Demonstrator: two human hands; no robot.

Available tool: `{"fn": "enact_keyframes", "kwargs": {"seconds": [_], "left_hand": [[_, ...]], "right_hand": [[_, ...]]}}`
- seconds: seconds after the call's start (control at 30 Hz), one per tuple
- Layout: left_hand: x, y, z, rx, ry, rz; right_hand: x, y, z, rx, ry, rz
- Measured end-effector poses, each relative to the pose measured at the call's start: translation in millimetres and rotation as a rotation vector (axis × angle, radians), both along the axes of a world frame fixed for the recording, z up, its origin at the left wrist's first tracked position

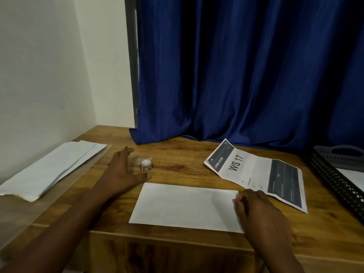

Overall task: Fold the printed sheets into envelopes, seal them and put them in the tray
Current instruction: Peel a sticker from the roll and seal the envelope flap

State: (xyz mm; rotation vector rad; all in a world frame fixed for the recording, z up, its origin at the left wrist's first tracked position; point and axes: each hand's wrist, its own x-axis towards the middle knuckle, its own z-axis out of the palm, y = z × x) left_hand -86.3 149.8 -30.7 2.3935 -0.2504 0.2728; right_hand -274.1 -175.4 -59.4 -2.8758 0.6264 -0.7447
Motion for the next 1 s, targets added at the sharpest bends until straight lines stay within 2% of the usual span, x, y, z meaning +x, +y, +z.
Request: {"fn": "enact_keyframes", "kwargs": {"seconds": [0.13, 0.23, 0.53, 0.67, 0.87, 1.0], "left_hand": [[26.4, -3.3, 7.8, 0.101, 0.047, -0.088], [34.3, -6.3, 6.1, 0.149, -0.002, -0.134], [8.0, -19.6, 6.5, -0.101, -0.146, -0.153], [-24.6, -43.9, 20.6, -0.159, -0.233, -0.312], [-73.4, -90.7, 17.7, -0.077, -0.433, -0.549], [-85.7, -101.6, -3.5, -0.163, -0.381, -0.559]], "right_hand": [[0.5, 0.6, -0.9, 0.015, 0.0, -0.009], [0.4, 1.1, 0.0, 0.025, 0.009, -0.012], [-3.6, -2.9, 1.6, 0.094, -0.024, 0.032], [-4.8, -4.1, 1.5, 0.16, -0.049, 0.045], [-5.7, -8.9, 6.8, 0.378, -0.243, 0.079], [-8.9, -2.4, 10.9, 0.369, -0.369, 0.138]]}}
